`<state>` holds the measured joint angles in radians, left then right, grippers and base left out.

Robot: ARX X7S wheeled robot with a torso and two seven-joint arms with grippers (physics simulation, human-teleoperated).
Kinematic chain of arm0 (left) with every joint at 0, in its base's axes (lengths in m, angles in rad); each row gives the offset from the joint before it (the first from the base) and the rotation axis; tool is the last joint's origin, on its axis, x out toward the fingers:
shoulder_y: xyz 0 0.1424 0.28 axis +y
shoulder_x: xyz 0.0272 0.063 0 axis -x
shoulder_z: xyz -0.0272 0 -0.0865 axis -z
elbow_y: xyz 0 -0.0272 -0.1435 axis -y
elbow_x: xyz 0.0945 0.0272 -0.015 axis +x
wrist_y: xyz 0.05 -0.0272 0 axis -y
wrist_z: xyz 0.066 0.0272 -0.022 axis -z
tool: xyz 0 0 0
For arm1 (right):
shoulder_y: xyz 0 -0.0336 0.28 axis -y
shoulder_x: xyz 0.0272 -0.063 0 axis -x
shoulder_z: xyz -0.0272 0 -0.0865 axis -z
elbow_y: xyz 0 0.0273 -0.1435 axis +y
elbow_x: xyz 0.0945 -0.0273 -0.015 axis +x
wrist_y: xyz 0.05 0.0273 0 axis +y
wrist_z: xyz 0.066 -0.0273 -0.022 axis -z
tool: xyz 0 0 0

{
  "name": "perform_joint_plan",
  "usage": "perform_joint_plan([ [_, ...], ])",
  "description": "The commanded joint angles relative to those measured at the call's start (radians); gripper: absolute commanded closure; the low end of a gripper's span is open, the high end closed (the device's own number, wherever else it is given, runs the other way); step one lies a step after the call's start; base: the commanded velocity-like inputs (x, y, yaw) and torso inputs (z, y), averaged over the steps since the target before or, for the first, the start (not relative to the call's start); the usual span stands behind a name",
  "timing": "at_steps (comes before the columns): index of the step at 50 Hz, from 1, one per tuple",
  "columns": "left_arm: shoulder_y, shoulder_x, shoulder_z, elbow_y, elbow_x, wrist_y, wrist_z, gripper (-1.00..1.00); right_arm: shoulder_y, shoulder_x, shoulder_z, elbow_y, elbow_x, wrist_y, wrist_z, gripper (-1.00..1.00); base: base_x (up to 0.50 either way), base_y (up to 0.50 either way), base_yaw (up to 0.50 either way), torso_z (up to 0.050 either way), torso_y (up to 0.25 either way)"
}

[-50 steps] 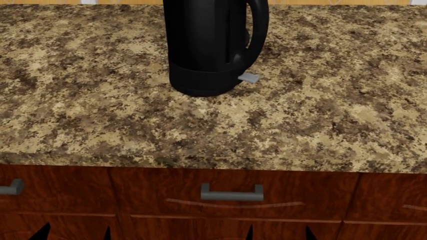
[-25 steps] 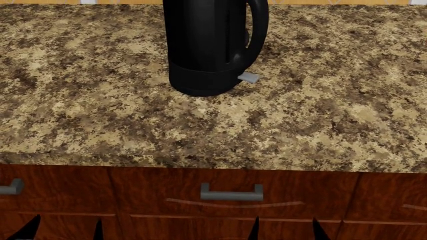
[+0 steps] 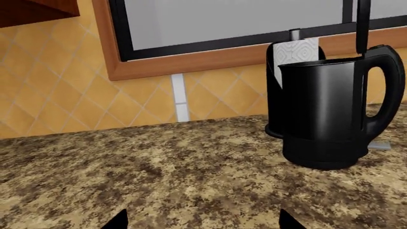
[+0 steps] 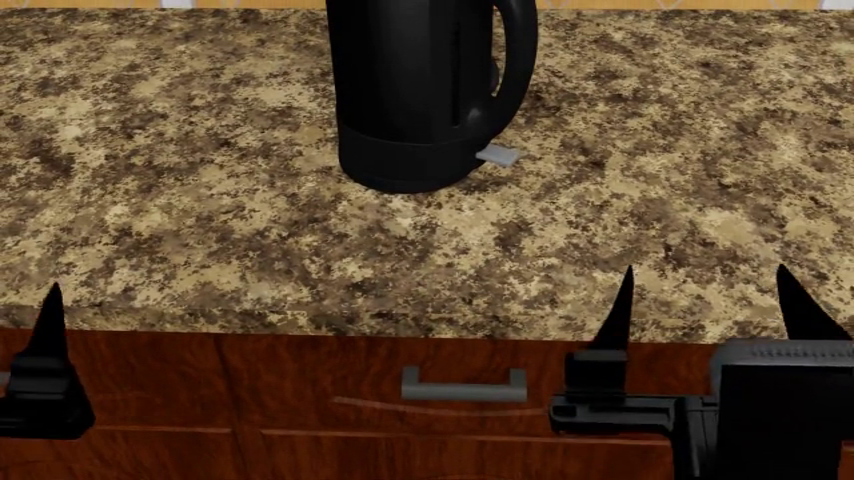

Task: Close the lid of the electric kettle.

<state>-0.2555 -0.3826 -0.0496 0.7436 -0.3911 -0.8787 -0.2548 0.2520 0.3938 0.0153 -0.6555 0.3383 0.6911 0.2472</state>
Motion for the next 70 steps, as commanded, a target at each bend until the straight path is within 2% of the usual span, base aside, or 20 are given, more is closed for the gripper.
perform_joint_plan([
  [1, -0.210, -0.038, -0.128, 0.177, -0.177, -0.314, -0.006, -1.00, 0.159, 0.084, 0.092, -0.206, 0.116, 0.275, 0.019, -1.00, 0.00, 0.00, 0.00, 0.000, 0.000],
  [6, -0.302, -0.061, -0.148, 0.196, -0.212, -0.386, -0.011, -1.00, 0.221, 0.097, 0.123, -0.235, 0.145, 0.327, 0.028, -1.00, 0.00, 0.00, 0.00, 0.000, 0.000],
  [14, -0.348, -0.067, -0.203, 0.227, -0.272, -0.476, -0.015, -1.00, 0.266, 0.111, 0.147, -0.261, 0.182, 0.386, 0.032, -1.00, 0.00, 0.00, 0.00, 0.000, 0.000],
  [26, -0.384, -0.086, -0.195, 0.220, -0.290, -0.487, -0.027, -1.00, 0.303, 0.118, 0.177, -0.264, 0.210, 0.424, 0.040, -1.00, 0.03, 0.00, 0.00, 0.000, 0.000],
  [50, -0.390, -0.094, -0.209, 0.209, -0.320, -0.483, -0.047, -1.00, 0.317, 0.119, 0.141, -0.225, 0.201, 0.388, 0.045, -1.00, 0.50, 0.00, 0.00, 0.000, 0.001],
  [70, -0.385, -0.128, -0.170, 0.170, -0.300, -0.420, -0.044, -1.00, 0.304, 0.108, 0.101, -0.192, 0.173, 0.331, 0.052, -1.00, 0.50, 0.00, 0.00, 0.000, 0.002],
])
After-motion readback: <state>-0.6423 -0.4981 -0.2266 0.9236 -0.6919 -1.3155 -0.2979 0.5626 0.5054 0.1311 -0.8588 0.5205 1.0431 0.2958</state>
